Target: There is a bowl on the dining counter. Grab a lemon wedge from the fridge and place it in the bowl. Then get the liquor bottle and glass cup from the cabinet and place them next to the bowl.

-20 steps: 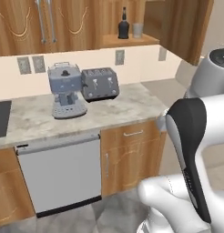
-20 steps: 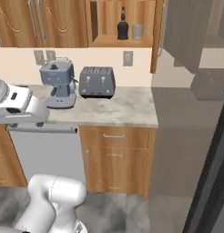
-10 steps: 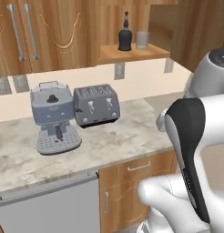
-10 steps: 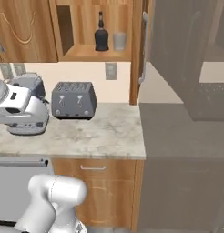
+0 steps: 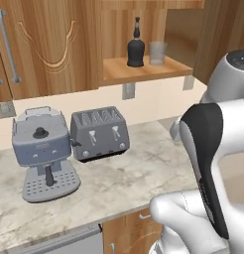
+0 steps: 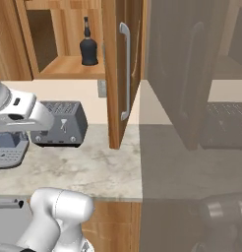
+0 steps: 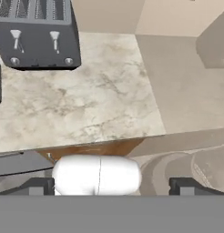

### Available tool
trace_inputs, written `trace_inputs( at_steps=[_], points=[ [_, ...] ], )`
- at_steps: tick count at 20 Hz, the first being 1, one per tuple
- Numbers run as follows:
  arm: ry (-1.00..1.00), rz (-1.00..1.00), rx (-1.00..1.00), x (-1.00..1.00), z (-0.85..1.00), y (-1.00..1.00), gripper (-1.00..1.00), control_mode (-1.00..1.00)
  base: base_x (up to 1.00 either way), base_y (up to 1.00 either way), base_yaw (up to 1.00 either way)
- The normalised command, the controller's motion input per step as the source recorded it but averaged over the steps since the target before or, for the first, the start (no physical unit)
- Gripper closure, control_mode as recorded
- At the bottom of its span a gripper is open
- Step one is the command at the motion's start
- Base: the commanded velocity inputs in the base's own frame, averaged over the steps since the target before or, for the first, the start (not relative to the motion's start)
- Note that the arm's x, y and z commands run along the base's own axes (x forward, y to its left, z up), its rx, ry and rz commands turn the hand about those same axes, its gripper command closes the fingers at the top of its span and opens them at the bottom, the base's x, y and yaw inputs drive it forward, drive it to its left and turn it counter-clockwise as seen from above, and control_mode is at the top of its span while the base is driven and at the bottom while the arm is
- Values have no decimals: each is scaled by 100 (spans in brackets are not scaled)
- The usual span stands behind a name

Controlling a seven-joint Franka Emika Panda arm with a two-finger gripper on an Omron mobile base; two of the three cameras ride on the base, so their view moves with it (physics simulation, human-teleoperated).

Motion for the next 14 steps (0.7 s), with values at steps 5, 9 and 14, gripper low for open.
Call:
trace_inputs(
  at_steps=[5, 9, 14],
  points=[
    [-17, 1, 6, -4, 52, 0, -100, -100, 0, 0, 0],
    [-35, 3, 5, -32, 77, 0, -100, -100, 0, 0, 0],
    [-22, 5, 8, 2, 63, 0, -100, -100, 0, 0, 0]
  ],
)
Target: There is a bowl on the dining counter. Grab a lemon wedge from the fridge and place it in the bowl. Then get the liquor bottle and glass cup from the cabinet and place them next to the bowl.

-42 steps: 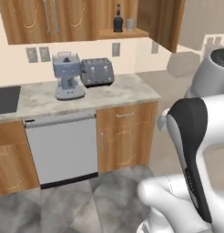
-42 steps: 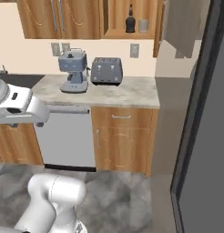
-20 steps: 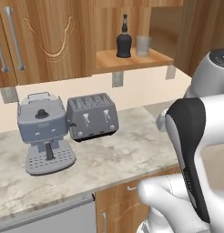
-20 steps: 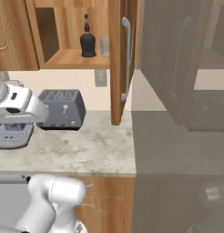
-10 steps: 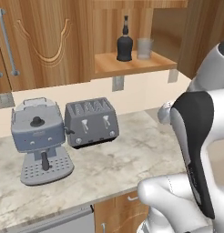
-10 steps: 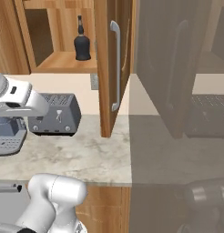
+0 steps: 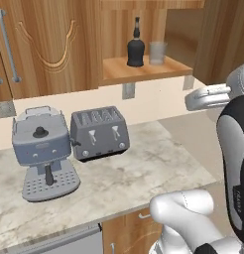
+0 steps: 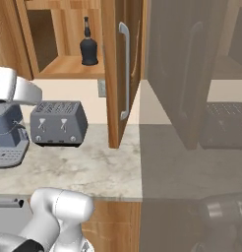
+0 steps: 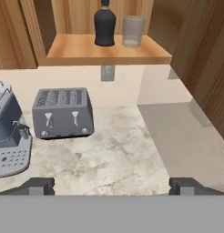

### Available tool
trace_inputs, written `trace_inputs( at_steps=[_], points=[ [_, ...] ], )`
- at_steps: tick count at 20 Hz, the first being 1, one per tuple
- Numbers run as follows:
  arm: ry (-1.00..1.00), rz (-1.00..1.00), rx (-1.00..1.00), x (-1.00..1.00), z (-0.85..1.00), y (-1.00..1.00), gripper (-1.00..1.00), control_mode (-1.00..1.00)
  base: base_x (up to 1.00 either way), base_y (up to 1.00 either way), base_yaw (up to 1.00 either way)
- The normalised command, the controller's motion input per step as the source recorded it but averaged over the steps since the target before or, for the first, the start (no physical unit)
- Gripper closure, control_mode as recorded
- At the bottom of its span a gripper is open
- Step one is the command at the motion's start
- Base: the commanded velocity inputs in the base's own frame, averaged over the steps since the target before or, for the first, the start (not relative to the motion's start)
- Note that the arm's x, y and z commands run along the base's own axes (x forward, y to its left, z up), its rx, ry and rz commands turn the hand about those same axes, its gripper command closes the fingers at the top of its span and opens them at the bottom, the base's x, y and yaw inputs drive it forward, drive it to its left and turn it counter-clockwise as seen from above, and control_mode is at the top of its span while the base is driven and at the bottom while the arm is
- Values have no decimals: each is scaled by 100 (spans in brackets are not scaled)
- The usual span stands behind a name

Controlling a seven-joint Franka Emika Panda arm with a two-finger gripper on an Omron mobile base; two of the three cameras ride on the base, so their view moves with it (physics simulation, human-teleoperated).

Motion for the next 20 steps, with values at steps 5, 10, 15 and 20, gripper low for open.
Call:
trace_inputs(
  at_steps=[5, 10, 15, 20],
  points=[
    [-5, 8, 11, 46, 53, 0, -100, -100, 0, 0, 0],
    [-1, 7, 6, 68, 34, 0, -100, -100, 0, 0, 0],
    [-5, 4, 0, 78, 4, 1, -100, -100, 0, 0, 0],
    [-5, 1, 0, 89, 0, 0, -100, -100, 0, 0, 0]
  ],
)
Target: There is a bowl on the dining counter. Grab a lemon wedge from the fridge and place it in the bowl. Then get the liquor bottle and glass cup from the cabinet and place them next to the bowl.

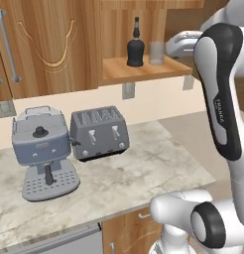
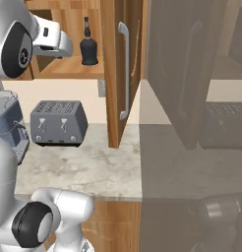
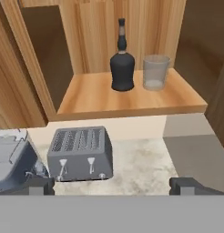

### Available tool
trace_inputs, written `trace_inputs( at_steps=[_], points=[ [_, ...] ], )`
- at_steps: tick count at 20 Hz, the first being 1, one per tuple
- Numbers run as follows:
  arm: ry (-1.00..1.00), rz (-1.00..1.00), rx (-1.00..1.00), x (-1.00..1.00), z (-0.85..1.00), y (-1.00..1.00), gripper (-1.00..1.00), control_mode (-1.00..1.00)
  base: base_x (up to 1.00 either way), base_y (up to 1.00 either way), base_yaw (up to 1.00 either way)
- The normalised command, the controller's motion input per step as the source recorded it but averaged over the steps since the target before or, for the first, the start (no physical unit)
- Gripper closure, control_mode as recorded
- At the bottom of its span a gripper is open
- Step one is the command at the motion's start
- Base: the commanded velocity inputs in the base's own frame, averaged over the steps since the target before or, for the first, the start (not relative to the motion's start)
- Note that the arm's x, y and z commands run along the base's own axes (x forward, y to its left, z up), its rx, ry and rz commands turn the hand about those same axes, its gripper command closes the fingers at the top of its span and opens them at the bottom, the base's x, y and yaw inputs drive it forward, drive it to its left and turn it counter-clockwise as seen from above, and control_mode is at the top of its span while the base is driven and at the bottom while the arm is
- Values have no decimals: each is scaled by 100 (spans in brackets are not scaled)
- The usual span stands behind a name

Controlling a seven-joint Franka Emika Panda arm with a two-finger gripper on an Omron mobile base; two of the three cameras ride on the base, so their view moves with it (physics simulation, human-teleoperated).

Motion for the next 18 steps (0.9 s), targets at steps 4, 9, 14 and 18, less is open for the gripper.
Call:
trace_inputs(
  at_steps=[4, 9, 14, 18],
  points=[
    [-9, 0, 0, 76, 0, 0, -100, -100, 0, 0, 0],
    [-13, 0, -2, 65, 0, 14, -100, -100, 0, 0, 0],
    [-11, 0, 0, 58, 0, 13, -100, -100, 0, 0, 0],
    [-1, 0, 0, 61, 0, 0, -100, -100, 0, 0, 0]
  ],
)
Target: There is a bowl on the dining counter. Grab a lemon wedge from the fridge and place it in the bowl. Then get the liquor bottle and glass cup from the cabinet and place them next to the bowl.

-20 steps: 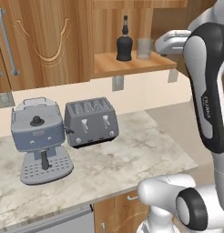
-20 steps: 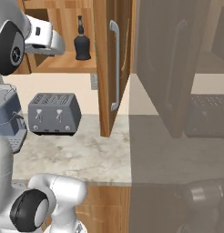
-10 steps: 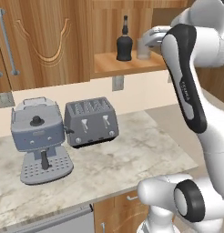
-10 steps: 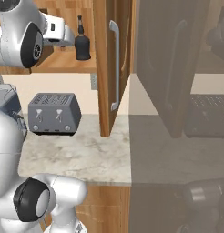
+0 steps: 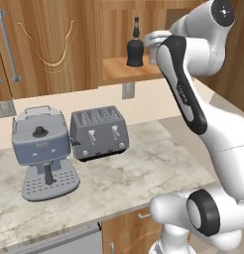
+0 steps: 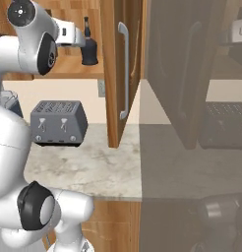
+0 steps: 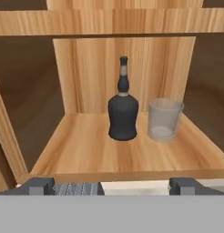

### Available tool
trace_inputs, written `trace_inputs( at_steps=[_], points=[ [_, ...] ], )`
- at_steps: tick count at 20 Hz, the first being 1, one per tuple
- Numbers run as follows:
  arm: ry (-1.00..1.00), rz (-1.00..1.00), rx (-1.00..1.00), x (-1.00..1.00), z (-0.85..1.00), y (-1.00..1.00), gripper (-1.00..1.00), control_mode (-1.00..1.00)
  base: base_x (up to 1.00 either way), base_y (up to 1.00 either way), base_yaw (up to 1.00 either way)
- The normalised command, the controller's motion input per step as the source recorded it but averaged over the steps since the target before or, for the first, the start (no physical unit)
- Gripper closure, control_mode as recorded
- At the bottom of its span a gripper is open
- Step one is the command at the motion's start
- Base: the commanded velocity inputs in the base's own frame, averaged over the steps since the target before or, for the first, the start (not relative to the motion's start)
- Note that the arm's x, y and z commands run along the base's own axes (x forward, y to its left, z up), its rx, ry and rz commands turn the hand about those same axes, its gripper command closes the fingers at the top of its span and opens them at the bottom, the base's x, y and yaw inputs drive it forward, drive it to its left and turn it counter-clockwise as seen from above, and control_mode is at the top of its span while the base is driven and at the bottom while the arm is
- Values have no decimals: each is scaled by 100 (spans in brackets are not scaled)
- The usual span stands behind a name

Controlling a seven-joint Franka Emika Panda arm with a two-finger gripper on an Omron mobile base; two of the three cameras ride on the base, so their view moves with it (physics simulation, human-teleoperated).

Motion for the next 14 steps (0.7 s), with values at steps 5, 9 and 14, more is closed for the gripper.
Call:
trace_inputs(
  at_steps=[5, 9, 14],
  points=[
    [0, 0, 0, 66, 0, 0, -100, -100, 0, 0, 0],
    [0, 0, 0, 64, 0, 0, -100, -100, 0, 0, 0],
    [0, 0, 0, 62, 0, 0, -100, -100, 0, 0, 0]
  ],
)
